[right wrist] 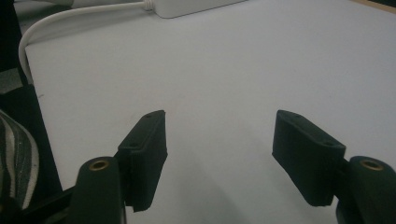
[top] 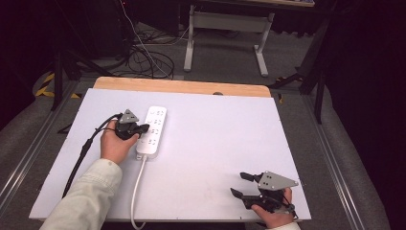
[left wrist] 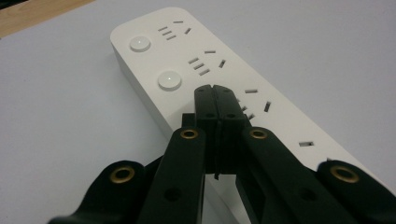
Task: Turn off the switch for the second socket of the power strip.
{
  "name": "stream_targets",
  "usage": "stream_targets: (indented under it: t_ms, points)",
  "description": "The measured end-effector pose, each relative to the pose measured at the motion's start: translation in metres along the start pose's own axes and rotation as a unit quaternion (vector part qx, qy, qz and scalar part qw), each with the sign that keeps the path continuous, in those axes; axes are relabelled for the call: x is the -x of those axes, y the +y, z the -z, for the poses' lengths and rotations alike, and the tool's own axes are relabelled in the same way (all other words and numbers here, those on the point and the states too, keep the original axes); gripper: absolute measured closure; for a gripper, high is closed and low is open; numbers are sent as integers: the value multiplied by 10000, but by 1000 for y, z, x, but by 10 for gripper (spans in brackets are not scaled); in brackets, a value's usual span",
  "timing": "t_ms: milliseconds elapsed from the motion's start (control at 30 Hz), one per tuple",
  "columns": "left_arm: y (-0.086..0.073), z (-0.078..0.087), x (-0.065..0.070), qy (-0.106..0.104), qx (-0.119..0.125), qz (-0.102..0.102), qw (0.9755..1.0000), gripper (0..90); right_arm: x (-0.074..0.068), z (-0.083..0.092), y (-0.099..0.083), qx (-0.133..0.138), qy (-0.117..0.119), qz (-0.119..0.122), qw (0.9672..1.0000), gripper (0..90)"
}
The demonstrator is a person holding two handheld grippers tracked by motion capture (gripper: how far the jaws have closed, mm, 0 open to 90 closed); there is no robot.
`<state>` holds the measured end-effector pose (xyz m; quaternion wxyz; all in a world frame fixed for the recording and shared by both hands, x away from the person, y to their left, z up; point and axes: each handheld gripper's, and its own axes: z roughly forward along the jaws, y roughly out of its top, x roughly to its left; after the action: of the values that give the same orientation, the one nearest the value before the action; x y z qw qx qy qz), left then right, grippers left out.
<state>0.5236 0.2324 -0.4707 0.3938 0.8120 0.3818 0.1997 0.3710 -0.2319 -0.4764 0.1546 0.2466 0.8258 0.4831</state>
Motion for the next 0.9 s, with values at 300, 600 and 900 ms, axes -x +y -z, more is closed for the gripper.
stream_targets:
  t_ms: [300, 600, 900]
  points:
    - [0, -1, 2, 73, -66, 9, 10000, 900, 0, 0, 0, -21, 15, 19, 10000, 356]
    - [1, -1, 5, 204, -108, -24, 9997, 900, -1, 0, 0, -26, 30, 30, 10000, 355]
    - [2, -2, 5, 244, -116, 117, 9996, 900, -1, -1, 0, -40, 42, 36, 10000, 355]
